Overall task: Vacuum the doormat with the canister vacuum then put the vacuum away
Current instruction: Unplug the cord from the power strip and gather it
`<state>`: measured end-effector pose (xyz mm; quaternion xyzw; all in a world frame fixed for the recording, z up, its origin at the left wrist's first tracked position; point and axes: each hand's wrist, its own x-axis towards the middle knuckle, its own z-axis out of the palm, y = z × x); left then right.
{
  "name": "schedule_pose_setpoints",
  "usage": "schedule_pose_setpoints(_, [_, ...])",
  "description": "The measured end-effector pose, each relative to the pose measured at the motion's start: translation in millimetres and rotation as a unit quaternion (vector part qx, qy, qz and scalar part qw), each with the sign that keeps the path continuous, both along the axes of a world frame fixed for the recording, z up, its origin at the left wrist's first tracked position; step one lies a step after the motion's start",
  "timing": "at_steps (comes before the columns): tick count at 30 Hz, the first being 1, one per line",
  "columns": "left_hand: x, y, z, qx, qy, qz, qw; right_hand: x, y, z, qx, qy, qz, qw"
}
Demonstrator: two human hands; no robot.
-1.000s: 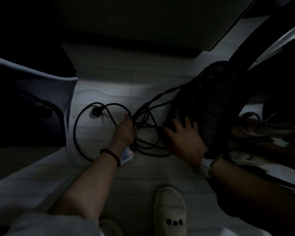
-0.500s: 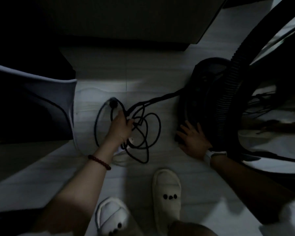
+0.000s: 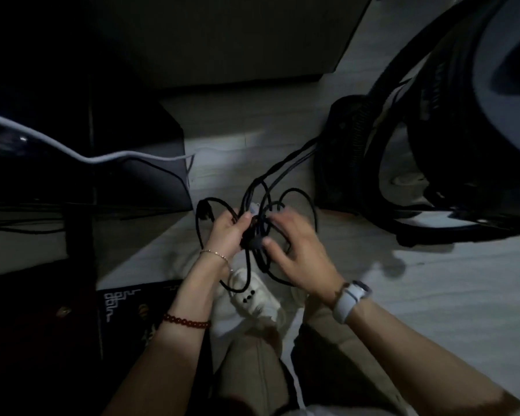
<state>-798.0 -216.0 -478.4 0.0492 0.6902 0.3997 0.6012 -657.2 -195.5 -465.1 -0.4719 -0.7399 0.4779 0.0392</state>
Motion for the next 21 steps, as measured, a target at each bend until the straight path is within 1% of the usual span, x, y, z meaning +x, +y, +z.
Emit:
schedule_pose_setpoints(2, [9.1, 2.4, 39.9, -0.016, -0.070, 0.000, 0.997, 7.6, -15.4, 40.1, -0.031, -0.019, 0.049, 0.998])
schedule_pose_setpoints(5, [24.7, 10.1, 88.3, -0.034, -0.143, 0.027, 0.989, 16.5, -24.9, 83.6, -0.020, -0.075, 0.027, 0.997])
schedule_pose_setpoints(7, [37.6, 14.5, 115.9, -0.058, -0.157, 0.039, 0.985, 25.3, -23.5, 105.6, 0.018, -0.109, 0.014, 0.994])
schedule_pose_setpoints(9, [51.4, 19.1, 141.9, -0.068, -0.161, 0.019, 0.984, 36.7, -20.4, 122.4, 0.046, -0.119, -0.012, 0.992])
schedule_pose_setpoints(12, [76.1, 25.3, 173.7, -0.067, -0.149, -0.025, 0.986, 64.4, -15.0, 142.1, 0.049, -0.111, -0.031, 0.992])
schedule_pose_setpoints(15, [106.3, 28.7, 195.4, -0.067, -0.107, -0.049, 0.991, 104.6, -12.0, 159.5, 0.067, -0.099, -0.040, 0.992])
schedule_pose_setpoints(17, [131.5, 31.6, 206.8, -0.076, -0.080, -0.085, 0.990, 135.9, -9.4, 172.0, 0.071, -0.092, -0.046, 0.992])
schedule_pose_setpoints(21, [193.7, 52.3, 221.9, -0.090, -0.030, -0.161, 0.982, 207.7, 10.0, 188.8, 0.047, -0.095, -0.053, 0.993])
